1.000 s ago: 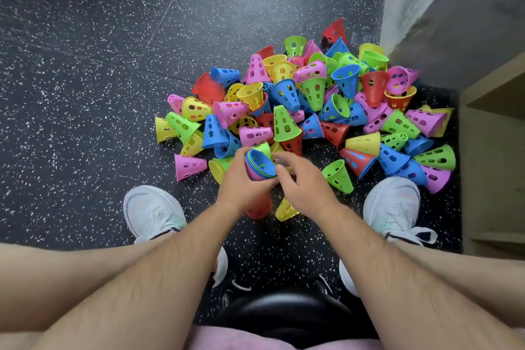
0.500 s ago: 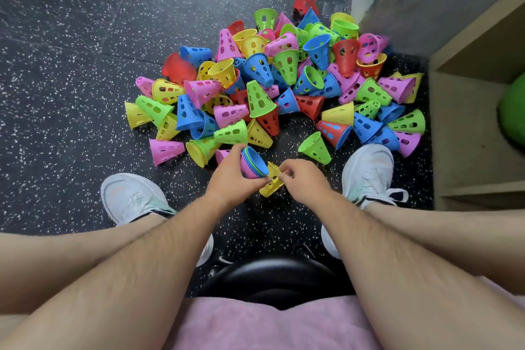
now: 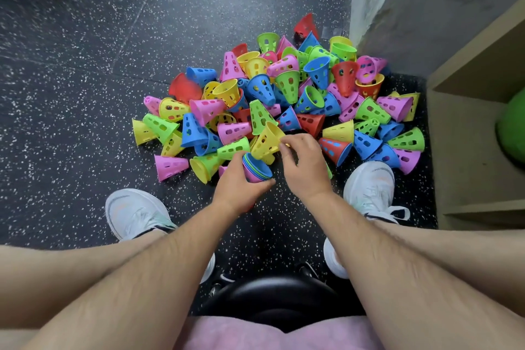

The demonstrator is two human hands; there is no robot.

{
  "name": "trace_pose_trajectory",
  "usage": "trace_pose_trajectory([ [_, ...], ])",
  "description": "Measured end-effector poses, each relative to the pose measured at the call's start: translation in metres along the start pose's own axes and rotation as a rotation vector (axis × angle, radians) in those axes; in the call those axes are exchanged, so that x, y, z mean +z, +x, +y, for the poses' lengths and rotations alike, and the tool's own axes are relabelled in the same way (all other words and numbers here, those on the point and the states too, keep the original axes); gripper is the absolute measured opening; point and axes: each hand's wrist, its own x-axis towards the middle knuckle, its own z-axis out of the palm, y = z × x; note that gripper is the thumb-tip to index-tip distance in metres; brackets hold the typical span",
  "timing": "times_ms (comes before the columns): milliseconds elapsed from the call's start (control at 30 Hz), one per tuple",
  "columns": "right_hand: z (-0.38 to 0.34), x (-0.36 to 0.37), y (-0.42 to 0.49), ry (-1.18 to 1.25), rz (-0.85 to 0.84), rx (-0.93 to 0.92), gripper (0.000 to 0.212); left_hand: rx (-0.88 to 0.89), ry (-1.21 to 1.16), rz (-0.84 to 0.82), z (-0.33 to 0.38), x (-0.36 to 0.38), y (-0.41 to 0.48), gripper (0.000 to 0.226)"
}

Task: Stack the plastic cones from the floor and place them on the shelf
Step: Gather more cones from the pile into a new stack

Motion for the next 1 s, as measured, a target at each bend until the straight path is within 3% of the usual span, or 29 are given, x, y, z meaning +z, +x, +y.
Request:
trace_pose_trajectory([
  [333,-0.026,0.016,-0.002,0.0,-0.161,-0.112,0.015,-0.016,-0.097,0.162,-0.014,-0.029,-0.002,0.065],
  [433,-0.037,0.023,-0.007,0.019,-0.306,-0.129,0.017,-0.026,-0.135,0.178,-0.019,-0.037,-0.006,0.062],
  [600,-0.05,0.04,-0.021,0.048,-0.47,-0.025,0.036,-0.063,-0.208,0.168,-0.034,-0.046,-0.016,0.063],
  [700,-0.043,0.045,-0.024,-0.084,-0.551,-0.005,0.038,-0.085,-0.193,0.161,-0.044,-0.05,-0.024,0.072],
  [833,-0.034,0.053,-0.032,-0.29,-0.683,-0.028,0.039,-0.116,-0.174,0.131,-0.054,-0.054,-0.032,0.066],
  [1000,-0.035,0.064,-0.036,-0.4,-0.729,-0.072,0.034,-0.133,-0.127,0.101,-0.06,-0.058,-0.036,0.066],
])
